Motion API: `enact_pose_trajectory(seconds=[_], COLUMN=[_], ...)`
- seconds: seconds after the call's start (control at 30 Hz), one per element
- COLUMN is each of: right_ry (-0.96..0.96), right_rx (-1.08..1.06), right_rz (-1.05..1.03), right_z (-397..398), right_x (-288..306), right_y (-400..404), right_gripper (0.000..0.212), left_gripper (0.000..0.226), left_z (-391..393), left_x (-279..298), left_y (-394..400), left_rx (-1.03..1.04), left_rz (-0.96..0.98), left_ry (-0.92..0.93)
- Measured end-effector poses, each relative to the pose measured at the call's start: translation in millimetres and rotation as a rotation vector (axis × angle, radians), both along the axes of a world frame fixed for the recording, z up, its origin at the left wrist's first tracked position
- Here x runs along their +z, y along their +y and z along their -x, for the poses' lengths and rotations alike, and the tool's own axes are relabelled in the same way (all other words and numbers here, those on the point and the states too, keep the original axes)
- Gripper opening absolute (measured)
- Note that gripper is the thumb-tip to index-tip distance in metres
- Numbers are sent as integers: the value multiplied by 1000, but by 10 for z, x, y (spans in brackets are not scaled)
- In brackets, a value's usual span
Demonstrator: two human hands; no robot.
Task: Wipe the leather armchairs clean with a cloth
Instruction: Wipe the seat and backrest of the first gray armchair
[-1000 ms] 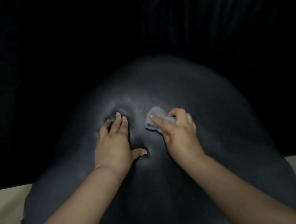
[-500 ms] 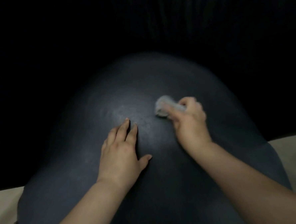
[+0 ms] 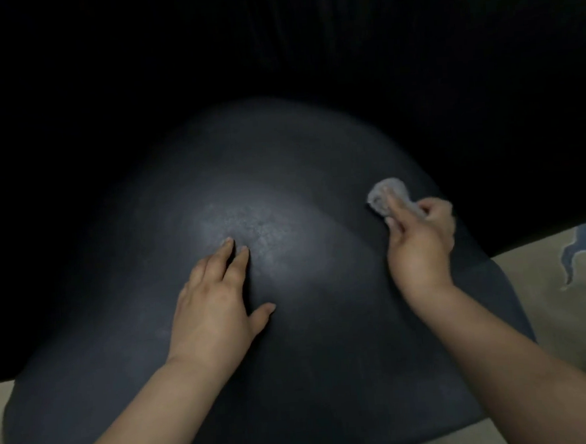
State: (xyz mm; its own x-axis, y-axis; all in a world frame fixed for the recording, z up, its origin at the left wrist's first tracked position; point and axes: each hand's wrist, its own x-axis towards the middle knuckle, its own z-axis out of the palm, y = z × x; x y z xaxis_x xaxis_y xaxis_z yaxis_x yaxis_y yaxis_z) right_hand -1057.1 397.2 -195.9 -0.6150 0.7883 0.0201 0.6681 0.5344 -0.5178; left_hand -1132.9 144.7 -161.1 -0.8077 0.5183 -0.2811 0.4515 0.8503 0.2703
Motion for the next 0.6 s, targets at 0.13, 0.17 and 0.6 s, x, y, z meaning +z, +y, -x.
enact_pose_trajectory(seconds=[0.13,0.17,0.6], right_ry=[14,8,7], right_rx=[251,336,493], right_rz=[-28,-46,-39], right_z=[-104,-133,-421], right_x=[55,74,94], right_y=[-583,-658,-1199], right_gripper=[45,47,57], left_gripper=[89,89,62], left_z=[-36,-39,-176], left_x=[7,7,-1], left_y=[32,33,-370], left_rx=[15,18,27], left_rz=[-8,-11,-44], left_ry=[-13,-14,-20])
